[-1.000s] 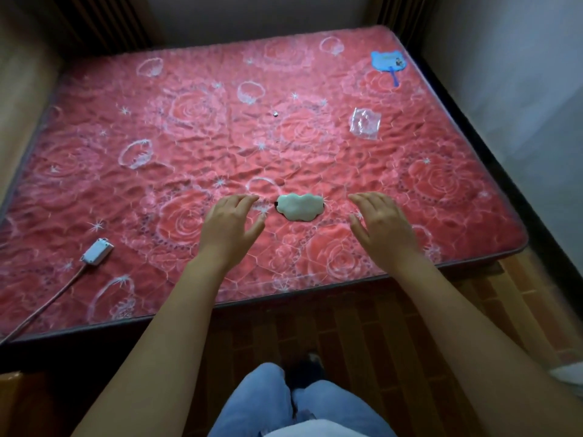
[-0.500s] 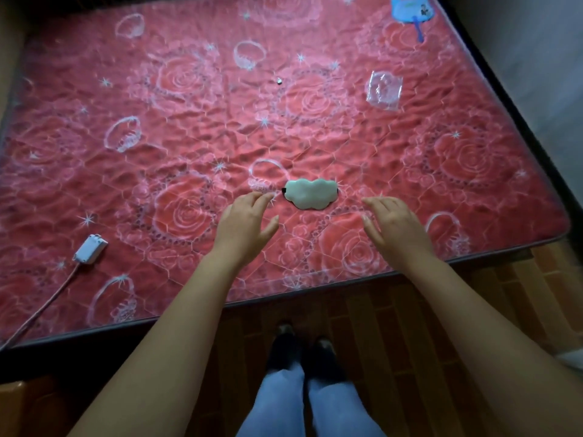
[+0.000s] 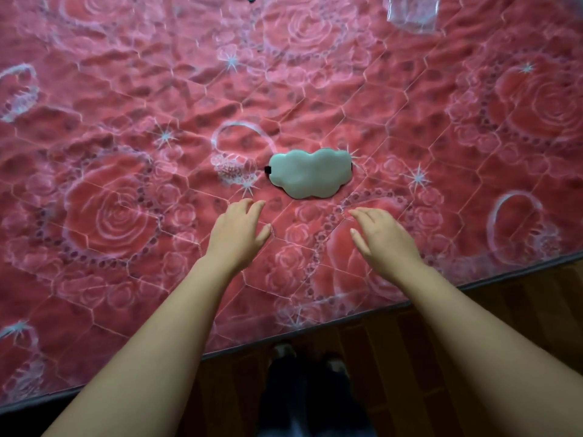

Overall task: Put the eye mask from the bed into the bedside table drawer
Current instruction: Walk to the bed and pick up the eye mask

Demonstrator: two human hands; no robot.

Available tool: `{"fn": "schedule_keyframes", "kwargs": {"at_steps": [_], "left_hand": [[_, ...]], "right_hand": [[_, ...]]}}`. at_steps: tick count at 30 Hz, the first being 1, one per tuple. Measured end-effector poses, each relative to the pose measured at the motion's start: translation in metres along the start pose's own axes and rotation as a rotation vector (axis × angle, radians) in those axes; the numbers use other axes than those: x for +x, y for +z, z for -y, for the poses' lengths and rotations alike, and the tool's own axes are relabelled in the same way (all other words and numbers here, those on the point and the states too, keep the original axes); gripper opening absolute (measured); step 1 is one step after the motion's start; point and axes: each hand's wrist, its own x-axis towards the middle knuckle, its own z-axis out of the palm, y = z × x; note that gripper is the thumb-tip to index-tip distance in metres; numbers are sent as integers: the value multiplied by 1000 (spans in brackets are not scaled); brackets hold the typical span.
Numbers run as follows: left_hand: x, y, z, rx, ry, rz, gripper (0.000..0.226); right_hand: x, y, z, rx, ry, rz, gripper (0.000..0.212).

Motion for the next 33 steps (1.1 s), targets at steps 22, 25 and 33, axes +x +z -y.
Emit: {"fn": "schedule_keyframes", "kwargs": {"at_steps": [22, 25, 33], "left_hand": [[120, 32, -48, -411, -351, -71, 77], [128, 34, -63, -453, -450, -75, 73], [141, 35, -83, -548, -594, -73, 73]], "right_hand": [[59, 65, -25, -119, 252, 320, 89], [60, 66, -25, -123, 257, 328, 89], [61, 69, -26, -130, 257, 342, 91]]}}
